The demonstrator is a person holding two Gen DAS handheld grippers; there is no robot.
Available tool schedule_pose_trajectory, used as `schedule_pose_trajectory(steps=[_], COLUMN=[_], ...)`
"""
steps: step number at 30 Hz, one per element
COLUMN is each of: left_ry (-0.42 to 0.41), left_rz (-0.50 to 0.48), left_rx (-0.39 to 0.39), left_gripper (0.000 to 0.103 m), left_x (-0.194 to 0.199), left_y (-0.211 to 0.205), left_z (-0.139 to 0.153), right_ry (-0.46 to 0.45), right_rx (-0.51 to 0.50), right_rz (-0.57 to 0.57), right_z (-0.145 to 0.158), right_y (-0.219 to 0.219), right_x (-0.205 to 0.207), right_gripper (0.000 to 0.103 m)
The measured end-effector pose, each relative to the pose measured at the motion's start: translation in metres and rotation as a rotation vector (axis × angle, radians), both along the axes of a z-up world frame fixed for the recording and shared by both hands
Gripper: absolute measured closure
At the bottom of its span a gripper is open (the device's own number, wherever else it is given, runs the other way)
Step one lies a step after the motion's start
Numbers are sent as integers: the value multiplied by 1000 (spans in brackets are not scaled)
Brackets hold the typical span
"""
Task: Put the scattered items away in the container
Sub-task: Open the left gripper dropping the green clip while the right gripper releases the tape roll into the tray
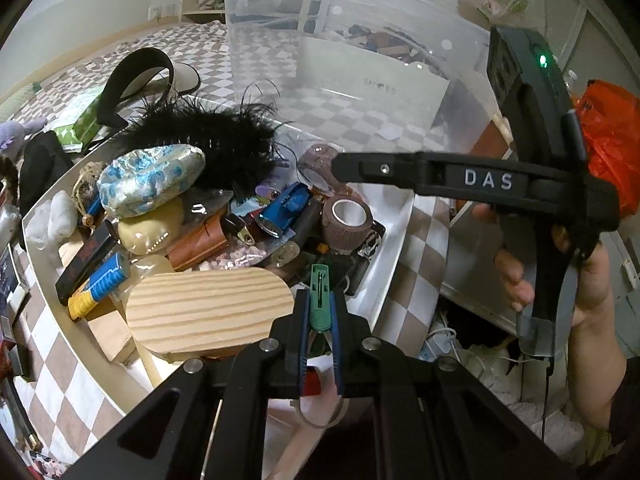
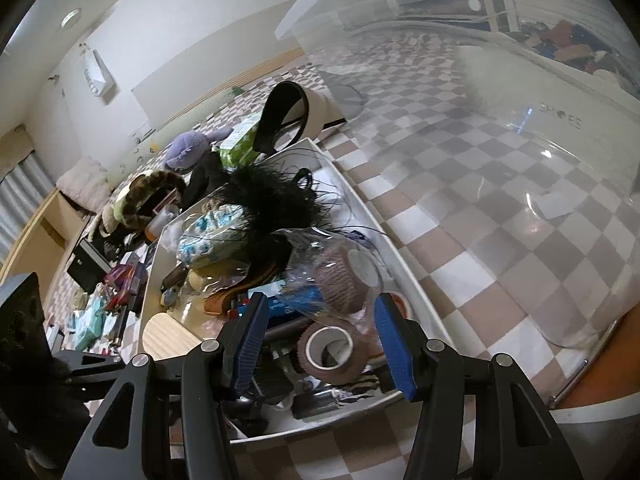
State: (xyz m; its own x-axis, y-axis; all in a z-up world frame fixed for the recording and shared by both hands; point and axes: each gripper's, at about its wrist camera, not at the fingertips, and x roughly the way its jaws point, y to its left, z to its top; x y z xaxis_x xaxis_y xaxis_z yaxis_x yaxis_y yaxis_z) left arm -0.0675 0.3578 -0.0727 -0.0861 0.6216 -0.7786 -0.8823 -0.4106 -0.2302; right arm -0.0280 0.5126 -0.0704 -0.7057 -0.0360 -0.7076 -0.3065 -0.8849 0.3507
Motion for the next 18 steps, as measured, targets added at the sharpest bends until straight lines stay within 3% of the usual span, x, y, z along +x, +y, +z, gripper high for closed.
schedule_pose_trajectory(steps=[8,10,12,14,18], left_ry=[-5,-8,-6,14,36], left_rz=[2,4,3,6,14], left_rx=[-15,-7,4,0,-5], left_gripper=[92,85,58,44,43], left_x=[0,1,3,6,9], left_y=[-1,-2,-3,-3,-5], left_z=[-7,-6,-4,-1,1], right_ry=[1,1,0,1,2], right_rx=[11,11,12,13,23], right_rz=[24,25,26,26,26], right_z=[4,5,6,7,10], right_y=[-9,-10,-11,-12,-15], right_x=[-3,-3,-3,-3,-1], right_gripper=[47,47,47,47,47])
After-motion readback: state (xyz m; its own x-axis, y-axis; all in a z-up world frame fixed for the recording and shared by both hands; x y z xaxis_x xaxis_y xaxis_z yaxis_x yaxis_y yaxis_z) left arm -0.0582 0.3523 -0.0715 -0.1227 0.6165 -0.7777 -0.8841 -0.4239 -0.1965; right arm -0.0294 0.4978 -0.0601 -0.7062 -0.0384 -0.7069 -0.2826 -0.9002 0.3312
